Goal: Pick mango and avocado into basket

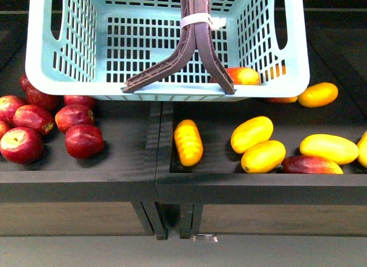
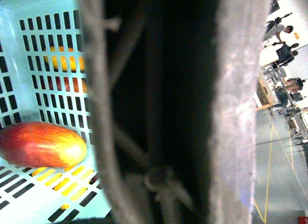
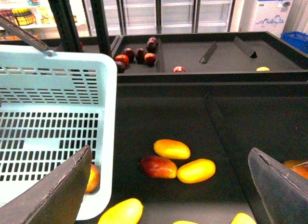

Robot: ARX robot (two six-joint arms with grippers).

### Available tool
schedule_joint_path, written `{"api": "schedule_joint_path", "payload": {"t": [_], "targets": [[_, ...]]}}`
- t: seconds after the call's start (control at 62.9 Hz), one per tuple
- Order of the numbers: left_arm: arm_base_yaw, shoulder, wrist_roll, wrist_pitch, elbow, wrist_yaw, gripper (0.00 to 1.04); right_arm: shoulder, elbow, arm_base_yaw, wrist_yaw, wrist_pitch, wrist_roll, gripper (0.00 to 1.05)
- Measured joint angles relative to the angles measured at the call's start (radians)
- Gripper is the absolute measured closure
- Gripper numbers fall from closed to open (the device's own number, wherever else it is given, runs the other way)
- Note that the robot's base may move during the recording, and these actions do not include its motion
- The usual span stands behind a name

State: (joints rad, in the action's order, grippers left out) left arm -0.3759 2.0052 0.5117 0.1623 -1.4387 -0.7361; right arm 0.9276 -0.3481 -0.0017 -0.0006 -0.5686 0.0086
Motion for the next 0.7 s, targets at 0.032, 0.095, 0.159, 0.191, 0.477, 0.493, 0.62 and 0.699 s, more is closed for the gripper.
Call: {"api": "schedule_joint_path", "payload": {"t": [0.032, 0.095, 0.159, 0.191, 0.477, 0.493, 0.62, 0.699], "targets": [[0.000, 0.000, 0.001, 0.000, 0.000, 0.000, 0.92, 0.000, 0.000, 0.000, 0.001, 0.000, -0.002, 0.09], [0.000, 0.000, -0.002, 0.000, 0.000, 0.000, 0.92, 0.000, 0.000, 0.000, 0.001, 0.000, -0.002, 0.09], [0.000, 0.000, -0.003, 0.000, 0.000, -0.001, 0.92, 0.000, 0.000, 0.000, 0.000, 0.000, -0.002, 0.09], [0.000, 0.000, -0.002, 0.000, 0.000, -0.001, 0.92, 0.000, 0.000, 0.000, 0.001, 0.000, -0.002, 0.09], [-0.012, 0.000, -0.002, 0.000, 0.000, -0.004, 0.92, 0.000, 0.001, -0.002, 0.008, 0.000, -0.002, 0.09], [-0.013, 0.000, -0.002, 0.000, 0.000, -0.005, 0.92, 0.000, 0.001, -0.001, 0.006, 0.000, -0.002, 0.09], [-0.014, 0.000, 0.001, 0.000, 0.000, -0.017, 0.92, -0.001, 0.001, -0.001, 0.005, 0.000, -0.002, 0.09], [-0.014, 0.000, 0.000, 0.000, -0.002, -0.020, 0.92, -0.001, 0.001, 0.000, 0.003, 0.000, -0.003, 0.09]]}}
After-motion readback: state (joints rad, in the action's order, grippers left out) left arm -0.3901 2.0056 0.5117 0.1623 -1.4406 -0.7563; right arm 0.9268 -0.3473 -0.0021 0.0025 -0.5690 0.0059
